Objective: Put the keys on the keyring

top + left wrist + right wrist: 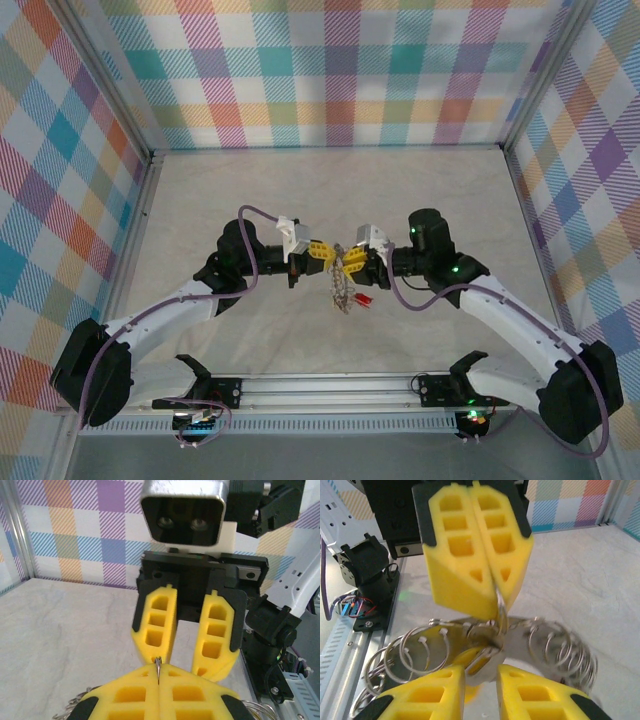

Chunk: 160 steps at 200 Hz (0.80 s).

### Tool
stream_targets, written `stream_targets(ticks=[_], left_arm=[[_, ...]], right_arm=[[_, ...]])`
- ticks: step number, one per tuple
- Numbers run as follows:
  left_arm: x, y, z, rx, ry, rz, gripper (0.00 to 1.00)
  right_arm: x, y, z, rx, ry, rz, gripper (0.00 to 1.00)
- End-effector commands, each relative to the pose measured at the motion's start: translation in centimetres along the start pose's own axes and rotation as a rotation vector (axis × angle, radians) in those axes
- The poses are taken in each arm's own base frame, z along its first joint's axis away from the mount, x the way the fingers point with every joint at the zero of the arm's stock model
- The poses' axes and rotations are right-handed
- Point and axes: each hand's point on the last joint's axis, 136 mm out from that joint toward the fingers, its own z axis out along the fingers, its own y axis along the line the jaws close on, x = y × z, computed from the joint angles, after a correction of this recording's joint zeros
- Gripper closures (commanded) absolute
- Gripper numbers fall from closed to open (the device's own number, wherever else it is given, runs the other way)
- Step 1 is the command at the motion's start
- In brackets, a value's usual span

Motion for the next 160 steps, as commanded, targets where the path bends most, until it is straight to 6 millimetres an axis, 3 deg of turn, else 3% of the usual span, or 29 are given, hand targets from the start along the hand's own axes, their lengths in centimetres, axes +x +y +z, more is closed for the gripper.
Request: stream_targets(ticks=[1, 44, 89, 125, 160], left_arm=[[-3.2, -0.3, 0.0, 0.003, -0.077, 0.075, 1.00], [-3.1, -0.2, 0.3, 0.012, -0.087, 0.064, 1.00], [-3.5, -0.3, 0.1, 0.015, -0.093, 0.066, 1.00], [-3.5, -0.3, 0.1, 0.011, -0.097, 0.060, 1.00], [-3.8, -0.3, 0.1, 0.013, -0.102, 0.060, 1.00]], right_arm=[[-0.1, 0.3, -0.6, 0.025, -0.035, 0.004, 0.74], [0.3, 0.8, -0.3, -0.009, -0.056, 0.017, 0.69], [0.0, -0.2, 0.7, 0.011, -0.071, -0.003, 0.67], [-0.2, -1.5, 0.9, 0.070, -0.062, -0.034, 0.70], [-0.1, -1.2, 1.3, 0.046, -0.069, -0.036, 0.74]])
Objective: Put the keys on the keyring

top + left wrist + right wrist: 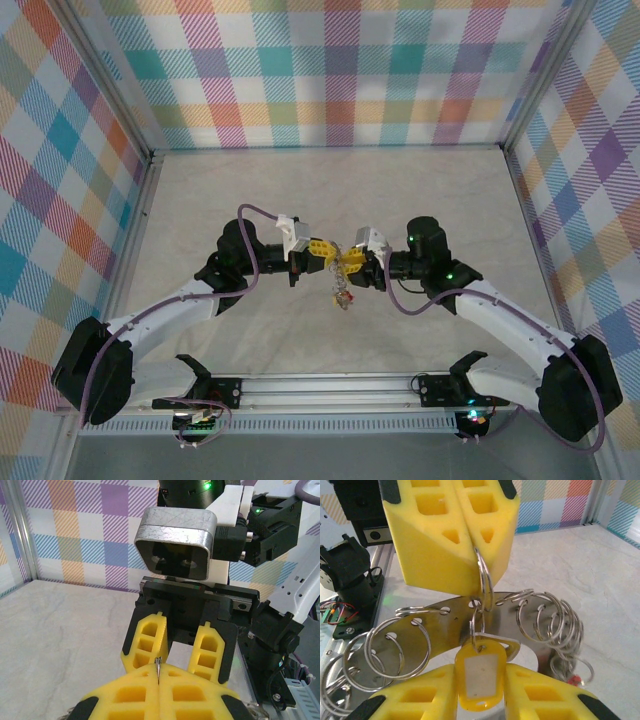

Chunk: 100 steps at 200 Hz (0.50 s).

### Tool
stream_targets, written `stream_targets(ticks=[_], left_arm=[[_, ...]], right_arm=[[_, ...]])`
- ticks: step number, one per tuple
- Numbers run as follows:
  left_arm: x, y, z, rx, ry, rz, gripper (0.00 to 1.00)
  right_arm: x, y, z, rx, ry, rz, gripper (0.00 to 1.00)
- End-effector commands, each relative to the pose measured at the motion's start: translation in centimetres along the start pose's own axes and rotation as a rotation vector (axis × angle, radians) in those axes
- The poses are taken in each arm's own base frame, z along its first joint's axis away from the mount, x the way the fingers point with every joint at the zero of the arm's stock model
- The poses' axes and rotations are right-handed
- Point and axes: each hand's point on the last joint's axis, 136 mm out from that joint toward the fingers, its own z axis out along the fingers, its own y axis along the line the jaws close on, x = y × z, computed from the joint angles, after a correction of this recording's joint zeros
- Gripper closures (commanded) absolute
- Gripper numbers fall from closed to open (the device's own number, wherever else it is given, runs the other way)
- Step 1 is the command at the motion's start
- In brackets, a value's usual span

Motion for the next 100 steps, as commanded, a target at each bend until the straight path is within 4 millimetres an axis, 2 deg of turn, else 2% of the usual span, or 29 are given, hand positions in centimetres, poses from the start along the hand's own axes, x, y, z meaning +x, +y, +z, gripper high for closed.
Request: stream_targets(ticks=[1, 21, 42, 100], left_arm=[[-3.45, -0.56, 0.07, 0.021, -0.087, 0.073, 1.00], [-3.48, -0.60, 0.21, 0.032, -0.088, 0.074, 1.00], [-3.58, -0.77, 0.28, 0.046, -0.089, 0.077, 1.00], [-3.00, -1.39, 0.17, 0.089, -0.035, 0.100, 1.00]], right_arm=[[-1.24, 0.18, 0.35, -0.016, -0.039, -0.045, 0.74], [-1.24, 0.47, 0.52, -0.028, -0.047, -0.049, 0.74], [-1.34, 1.04, 0.64, -0.064, -0.064, -0.044, 0.70], [-0.97, 1.07, 0.30, -0.055, -0.038, -0.051, 0.66]])
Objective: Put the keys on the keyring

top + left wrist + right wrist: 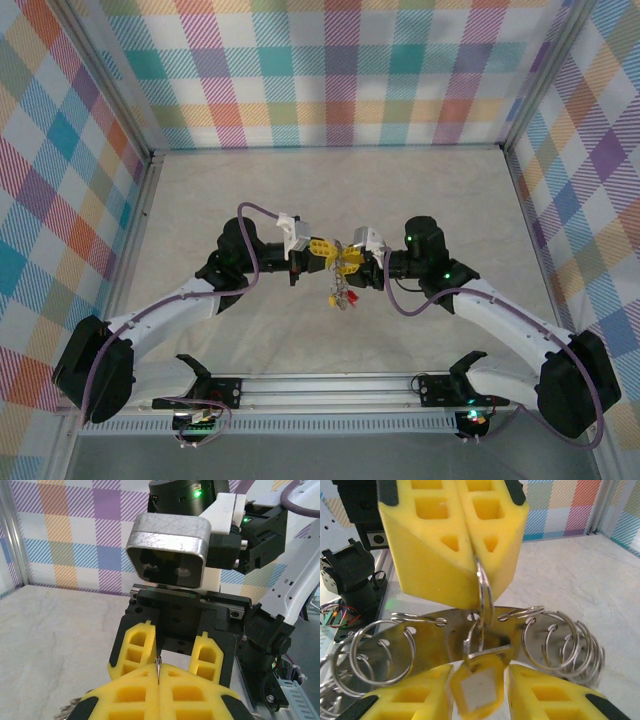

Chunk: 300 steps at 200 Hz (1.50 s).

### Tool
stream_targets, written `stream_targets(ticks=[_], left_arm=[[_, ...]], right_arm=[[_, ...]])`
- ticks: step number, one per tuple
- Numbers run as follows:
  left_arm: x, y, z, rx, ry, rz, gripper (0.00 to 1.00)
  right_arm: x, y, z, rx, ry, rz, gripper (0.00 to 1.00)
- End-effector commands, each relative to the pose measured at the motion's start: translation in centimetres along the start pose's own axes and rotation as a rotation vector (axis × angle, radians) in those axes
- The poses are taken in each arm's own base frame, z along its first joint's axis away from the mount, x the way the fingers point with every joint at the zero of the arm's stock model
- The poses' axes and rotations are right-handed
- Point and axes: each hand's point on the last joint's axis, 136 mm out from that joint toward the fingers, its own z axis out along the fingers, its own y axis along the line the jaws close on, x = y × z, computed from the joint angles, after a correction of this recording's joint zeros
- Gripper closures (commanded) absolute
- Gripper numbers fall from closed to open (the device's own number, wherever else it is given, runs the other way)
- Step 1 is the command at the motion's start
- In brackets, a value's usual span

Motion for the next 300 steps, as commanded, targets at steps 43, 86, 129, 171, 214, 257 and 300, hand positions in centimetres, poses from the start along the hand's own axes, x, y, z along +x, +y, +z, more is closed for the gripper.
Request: stream_targets(ticks=[43, 86, 129, 171, 214, 257, 300], left_arm=[[-2.6, -1.1, -0.4, 0.056, -0.022, 0.104, 1.00], [-2.8, -1.9, -0.7, 0.084, -0.028, 0.119, 1.00], [-2.9, -2.6, -1.0, 0.108, -0.025, 0.131, 1.00], [-2.9, -2.8, -1.1, 0.115, -0.022, 0.133, 1.00], [-3.0, -2.8, -1.2, 0.110, -0.020, 0.136, 1.00], [-2.4, -2.6, -1.2, 0.098, 0.019, 0.132, 1.00], [-1.8, -2.1, -1.2, 0.072, 0.042, 0.119, 1.00]], right_arm=[[-0.8, 2.4, -1.2, -0.076, -0.005, -0.031, 0.63], [-1.3, 3.5, -1.2, -0.153, -0.030, -0.012, 0.59], [-1.1, 3.0, -0.7, -0.158, -0.016, -0.016, 0.61], [-1.8, 3.5, -0.7, -0.203, -0.029, -0.006, 0.78], [-1.8, 3.6, -0.7, -0.208, -0.033, 0.001, 0.95], [-2.2, 2.9, -1.1, -0.145, -0.017, -0.026, 1.00], [-3.5, 2.7, -1.8, -0.105, -0.013, -0.061, 1.00]])
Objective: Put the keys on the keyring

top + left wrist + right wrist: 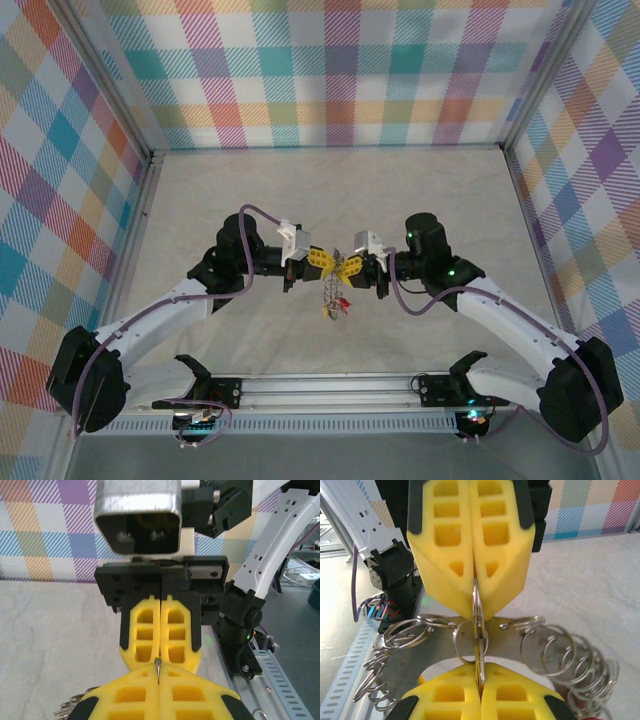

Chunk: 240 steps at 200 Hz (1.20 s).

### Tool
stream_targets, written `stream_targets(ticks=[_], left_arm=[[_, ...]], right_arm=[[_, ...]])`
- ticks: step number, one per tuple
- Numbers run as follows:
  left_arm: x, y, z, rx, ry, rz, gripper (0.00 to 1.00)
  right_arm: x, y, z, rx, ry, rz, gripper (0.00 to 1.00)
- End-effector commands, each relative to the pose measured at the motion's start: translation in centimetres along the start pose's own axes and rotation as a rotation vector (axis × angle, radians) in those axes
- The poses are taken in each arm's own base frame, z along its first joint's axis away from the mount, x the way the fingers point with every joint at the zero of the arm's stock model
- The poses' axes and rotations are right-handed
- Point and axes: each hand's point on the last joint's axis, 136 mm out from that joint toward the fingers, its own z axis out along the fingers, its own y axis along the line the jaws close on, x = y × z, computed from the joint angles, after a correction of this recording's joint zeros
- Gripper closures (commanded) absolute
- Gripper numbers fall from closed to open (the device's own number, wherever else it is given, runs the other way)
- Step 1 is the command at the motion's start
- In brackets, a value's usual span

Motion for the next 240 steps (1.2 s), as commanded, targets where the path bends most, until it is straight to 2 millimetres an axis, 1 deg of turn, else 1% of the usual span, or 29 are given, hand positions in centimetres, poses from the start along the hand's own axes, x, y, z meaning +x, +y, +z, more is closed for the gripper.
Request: stream_targets(ticks=[1, 43, 88, 115, 171, 208, 220, 240], left_arm=[[-2.4, 0.1, -0.5, -0.021, -0.036, 0.078, 1.00], [-2.2, 0.7, -0.6, -0.059, -0.029, 0.066, 1.00], [-1.9, 0.5, -0.6, -0.048, -0.018, 0.064, 1.00], [-1.6, 0.3, -0.6, -0.041, -0.007, 0.064, 1.00], [-0.6, 0.4, -0.5, -0.034, 0.035, 0.055, 1.00], [0.5, 0.7, -0.3, -0.036, 0.081, 0.046, 1.00], [0.7, 0.8, -0.3, -0.041, 0.086, 0.048, 1.00], [1.0, 1.2, -0.3, -0.067, 0.093, 0.040, 1.00]], right_arm=[[-2.4, 0.3, -0.9, 0.019, -0.025, -0.078, 1.00], [-2.9, 0.3, -1.4, 0.041, -0.021, -0.100, 1.00], [-2.9, -0.1, -1.9, 0.090, 0.016, -0.128, 1.00], [-3.3, -0.3, -2.3, 0.113, 0.036, -0.157, 1.00], [-3.8, -0.5, -2.8, 0.134, 0.076, -0.211, 1.00], [-3.3, -0.8, -3.1, 0.143, 0.151, -0.253, 1.00], [-2.9, -0.9, -3.1, 0.146, 0.186, -0.270, 1.00], [-1.6, -1.2, -3.0, 0.151, 0.251, -0.290, 1.00]])
